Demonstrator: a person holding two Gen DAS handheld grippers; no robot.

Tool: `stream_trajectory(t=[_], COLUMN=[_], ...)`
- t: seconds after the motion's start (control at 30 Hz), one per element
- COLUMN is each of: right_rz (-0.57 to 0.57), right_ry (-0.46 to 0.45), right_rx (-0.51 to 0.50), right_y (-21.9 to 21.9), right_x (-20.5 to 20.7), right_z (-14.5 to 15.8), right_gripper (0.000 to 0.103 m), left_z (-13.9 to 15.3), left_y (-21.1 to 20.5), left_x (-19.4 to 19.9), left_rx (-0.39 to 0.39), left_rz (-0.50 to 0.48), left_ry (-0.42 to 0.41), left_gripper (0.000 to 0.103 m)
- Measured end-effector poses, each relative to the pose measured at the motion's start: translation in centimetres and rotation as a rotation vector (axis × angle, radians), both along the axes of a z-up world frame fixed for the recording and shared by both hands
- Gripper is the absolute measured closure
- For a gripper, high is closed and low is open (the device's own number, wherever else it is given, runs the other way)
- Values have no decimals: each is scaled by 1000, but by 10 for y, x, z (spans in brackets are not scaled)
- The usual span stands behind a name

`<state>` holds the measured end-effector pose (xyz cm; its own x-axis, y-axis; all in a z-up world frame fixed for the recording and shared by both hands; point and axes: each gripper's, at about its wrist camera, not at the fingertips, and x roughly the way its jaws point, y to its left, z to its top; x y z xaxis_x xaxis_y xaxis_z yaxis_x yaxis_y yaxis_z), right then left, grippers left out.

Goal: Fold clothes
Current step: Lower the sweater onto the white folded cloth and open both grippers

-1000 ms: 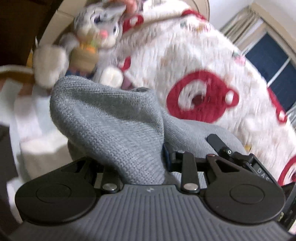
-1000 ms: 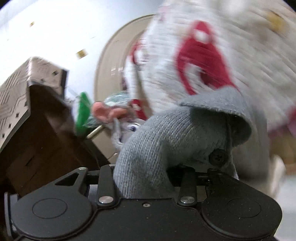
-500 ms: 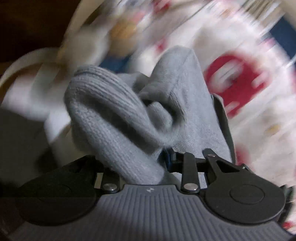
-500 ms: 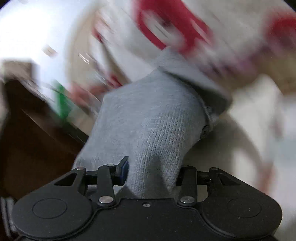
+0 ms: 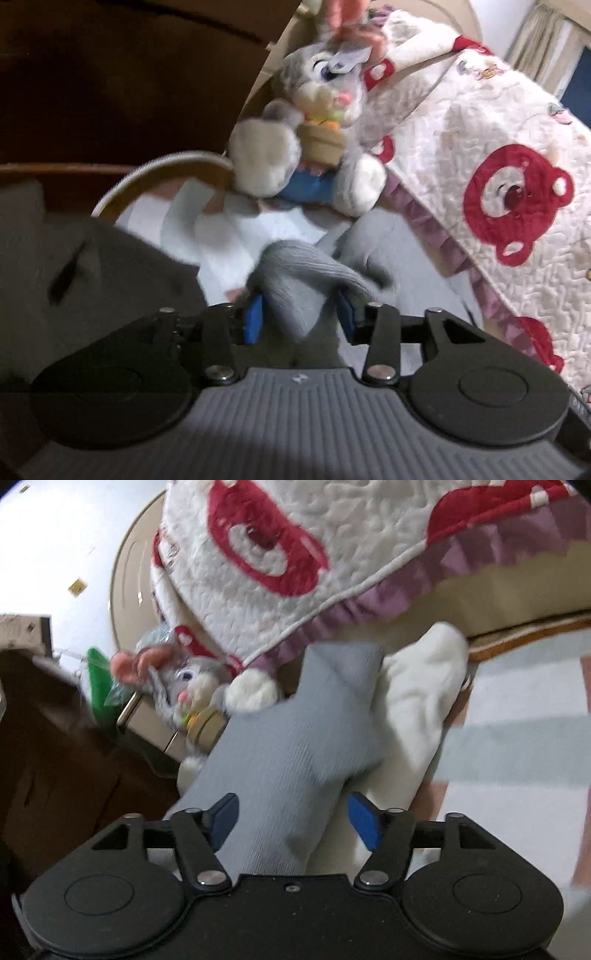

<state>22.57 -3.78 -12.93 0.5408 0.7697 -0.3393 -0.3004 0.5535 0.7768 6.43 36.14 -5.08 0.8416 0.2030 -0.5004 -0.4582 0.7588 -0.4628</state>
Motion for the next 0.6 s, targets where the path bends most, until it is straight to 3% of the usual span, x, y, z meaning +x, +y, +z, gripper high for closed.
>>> stream_trajectory(t=[0.1,0.2,0.37,0.4,0.47,0.5,0.53,0.57,0.6], right_rz=[19,5,-3,17,69,95,102,110,127], right_ry=[44,64,141,160,139,128,112,92,12], right_rx=[7,5,28,18,-25,-46,-63,-81,-119], right_y=[4,13,31,38,55,63,70,76,82], right_x=[28,59,113,123,138,146,149,152,147], right_z=[-8,-15,-31,-34,-34,-34,-33,-31,-22], right_gripper=[26,25,23,21,4,2,3,13,27], left_z=[0,0,-20,-23,-27,-30,-33,-37,-40], left_y=[4,2,17,19,22,22,22,22,22], left_x=[7,17,26,29,35,37,40,43,46], left_rx=[22,75,32,38,40,29,19,8,0], left_rz=[-53,-108,-30,-22,-22,-29,-35,-41,-48], left_ry=[-9,-9,17,30,53,53,53,53,53], left_gripper=[60,49,47,47,45,43,39,38,40])
